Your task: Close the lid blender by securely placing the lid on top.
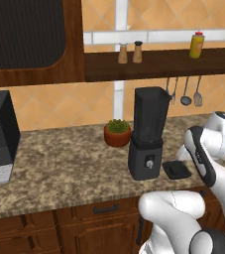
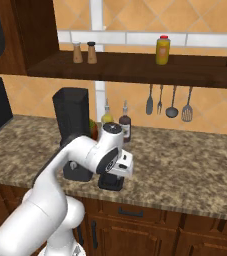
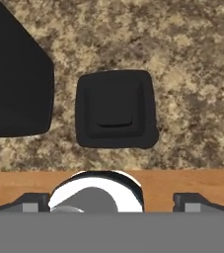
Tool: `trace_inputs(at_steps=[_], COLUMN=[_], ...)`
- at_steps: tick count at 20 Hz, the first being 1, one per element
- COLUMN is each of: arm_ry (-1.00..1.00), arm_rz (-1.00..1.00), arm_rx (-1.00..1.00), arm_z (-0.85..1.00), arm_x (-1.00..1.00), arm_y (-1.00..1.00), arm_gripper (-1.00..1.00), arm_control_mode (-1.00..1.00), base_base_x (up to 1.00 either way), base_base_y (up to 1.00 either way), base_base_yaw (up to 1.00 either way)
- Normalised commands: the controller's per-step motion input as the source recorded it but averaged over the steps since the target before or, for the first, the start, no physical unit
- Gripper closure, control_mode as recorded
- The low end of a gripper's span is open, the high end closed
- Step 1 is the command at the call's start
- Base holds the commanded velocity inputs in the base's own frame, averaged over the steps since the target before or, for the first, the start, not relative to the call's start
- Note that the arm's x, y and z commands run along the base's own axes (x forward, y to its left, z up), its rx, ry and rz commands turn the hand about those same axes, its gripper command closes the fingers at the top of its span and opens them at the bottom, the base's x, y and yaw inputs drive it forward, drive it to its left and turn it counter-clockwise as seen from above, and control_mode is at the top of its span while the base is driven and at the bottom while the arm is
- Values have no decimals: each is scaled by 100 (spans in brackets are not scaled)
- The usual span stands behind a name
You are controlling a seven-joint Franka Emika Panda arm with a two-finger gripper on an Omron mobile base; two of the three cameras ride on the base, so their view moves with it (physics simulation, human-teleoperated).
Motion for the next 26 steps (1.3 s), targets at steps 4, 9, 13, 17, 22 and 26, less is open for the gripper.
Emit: trace_inputs(at_steps=[4,9,13,17,22,26], arm_ry=[-1,-1,-1,-3,0,0], arm_rz=[3,4,6,7,6,6], arm_rx=[-5,-3,-1,-1,0,0], arm_z=[-46,-36,-19,-13,-25,-30], arm_x=[24,19,25,27,20,6], arm_y=[5,0,3,17,3,0], arm_gripper=[-100,-100,-100,-100,-100,-100], arm_control_mode=[-100,-100,-100,-100,-100,-100], base_base_x=[0,0,0,0,0,0], base_base_y=[0,0,0,0,0,0], base_base_yaw=[0,0,0,0,0,0])
